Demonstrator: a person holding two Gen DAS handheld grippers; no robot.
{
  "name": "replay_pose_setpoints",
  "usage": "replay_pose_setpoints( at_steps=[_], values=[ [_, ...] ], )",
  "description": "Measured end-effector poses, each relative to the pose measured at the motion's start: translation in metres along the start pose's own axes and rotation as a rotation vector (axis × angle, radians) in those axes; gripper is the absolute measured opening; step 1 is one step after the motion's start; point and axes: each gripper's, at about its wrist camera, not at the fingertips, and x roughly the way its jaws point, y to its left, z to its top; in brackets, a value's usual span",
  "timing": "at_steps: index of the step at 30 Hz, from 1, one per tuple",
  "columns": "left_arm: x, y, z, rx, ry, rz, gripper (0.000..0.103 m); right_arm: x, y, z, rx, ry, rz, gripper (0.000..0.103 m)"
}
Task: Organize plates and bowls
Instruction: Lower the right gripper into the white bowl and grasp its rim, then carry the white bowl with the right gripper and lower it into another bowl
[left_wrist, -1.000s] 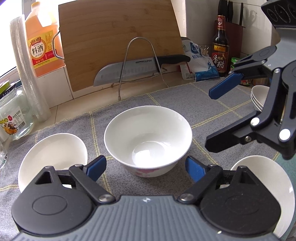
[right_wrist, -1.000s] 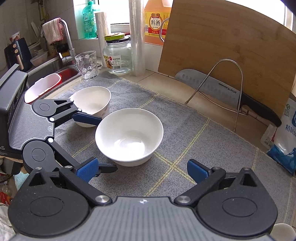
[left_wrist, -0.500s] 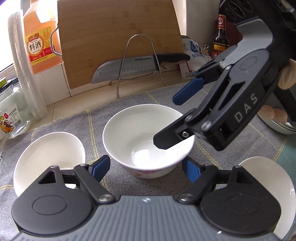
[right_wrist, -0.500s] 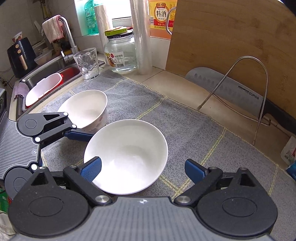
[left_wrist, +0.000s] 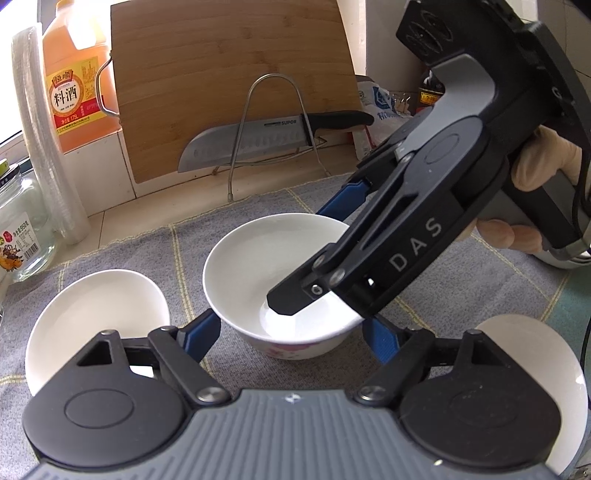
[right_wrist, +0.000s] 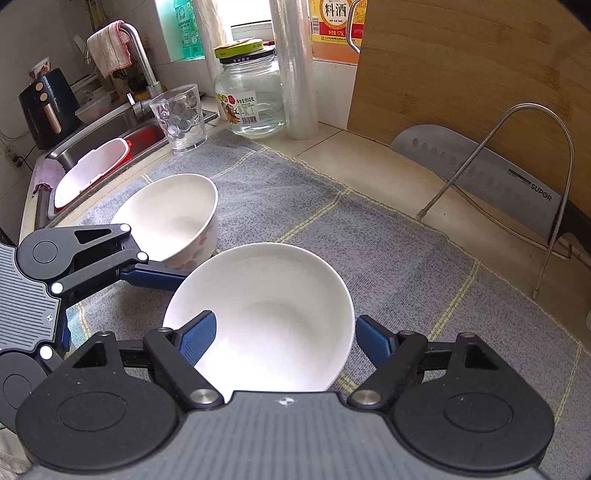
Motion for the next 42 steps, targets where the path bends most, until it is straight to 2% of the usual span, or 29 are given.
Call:
replay_pose_setpoints(
  at_steps=[13, 23, 42],
  values=[
    [-0.006, -0.002, 0.001, 0.014, -0.007, -0.006, 0.083, -0.007, 0.004, 0.000, 0.027, -0.006, 0.004, 0.084],
    [-0.032, -0.011, 0.011, 0.052, -0.033, -0.022, 0.083, -0.041, 0.019, -0.001, 0.009, -0.036, -0.013, 0.085],
    [-0.088, -0.052, -0.003, 0.085, -0.055, -0.071, 0.083, -0.095, 0.060, -0.044, 0.011, -0.054, -0.041, 0.085]
  ],
)
